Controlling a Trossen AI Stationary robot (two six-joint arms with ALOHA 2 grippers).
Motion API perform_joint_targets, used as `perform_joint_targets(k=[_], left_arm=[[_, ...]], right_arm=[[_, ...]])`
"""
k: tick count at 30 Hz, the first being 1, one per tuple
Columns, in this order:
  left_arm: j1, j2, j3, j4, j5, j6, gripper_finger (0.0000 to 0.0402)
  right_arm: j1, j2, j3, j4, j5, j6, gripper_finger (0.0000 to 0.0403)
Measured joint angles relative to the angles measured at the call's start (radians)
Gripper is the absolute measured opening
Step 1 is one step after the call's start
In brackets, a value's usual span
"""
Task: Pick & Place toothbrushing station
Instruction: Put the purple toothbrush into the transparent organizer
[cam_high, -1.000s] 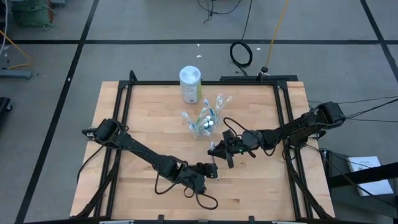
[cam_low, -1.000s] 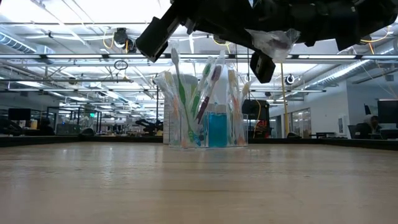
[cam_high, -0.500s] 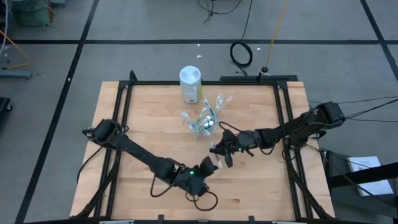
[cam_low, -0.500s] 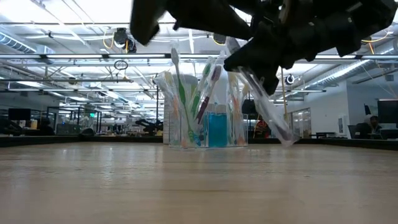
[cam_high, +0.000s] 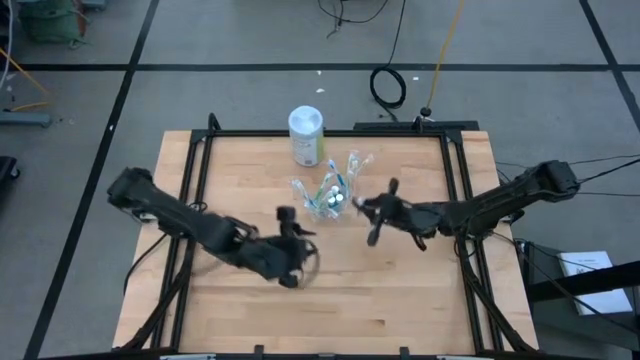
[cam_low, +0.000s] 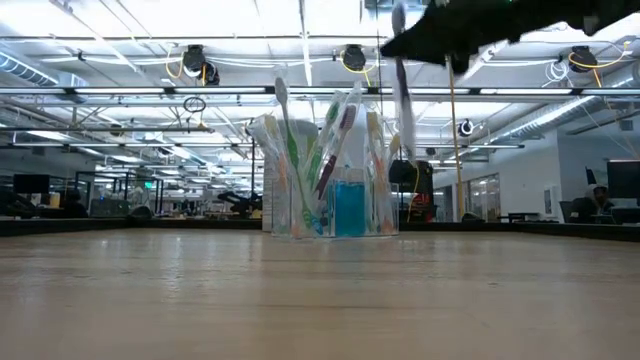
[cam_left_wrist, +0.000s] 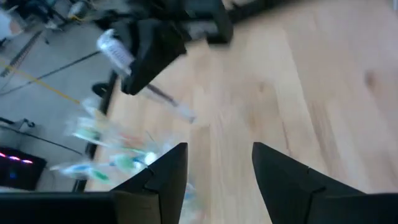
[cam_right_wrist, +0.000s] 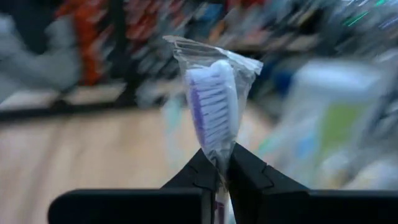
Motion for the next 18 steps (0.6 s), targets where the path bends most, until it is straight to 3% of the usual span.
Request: perform_joint_targets(k=[2,6,11,18], left_arm=[[0.006,-0.060,0.000,0.015,-0.005,-0.027,0.0186],[0.015,-0.169,0.000,0.021,-0.007,-0.037,0.0186],[0.028,-0.262,0.000,-0.006,-0.007,-0.088,0.0186],[0.027,-0.298,0.000,-0.051,-0.008,-0.133,0.0186]], right_arm=[[-0.001,0.003,0.000,0.119,0.083,-0.102,0.0013],[-0.045,0.073,0.001,0.357,0.097,-0.271,0.0014],[-0.123,0.196,0.001,0.473,0.074,-0.305,0.0014],[-0.223,0.340,0.000,0.561,0.074,-0.300,0.0015]])
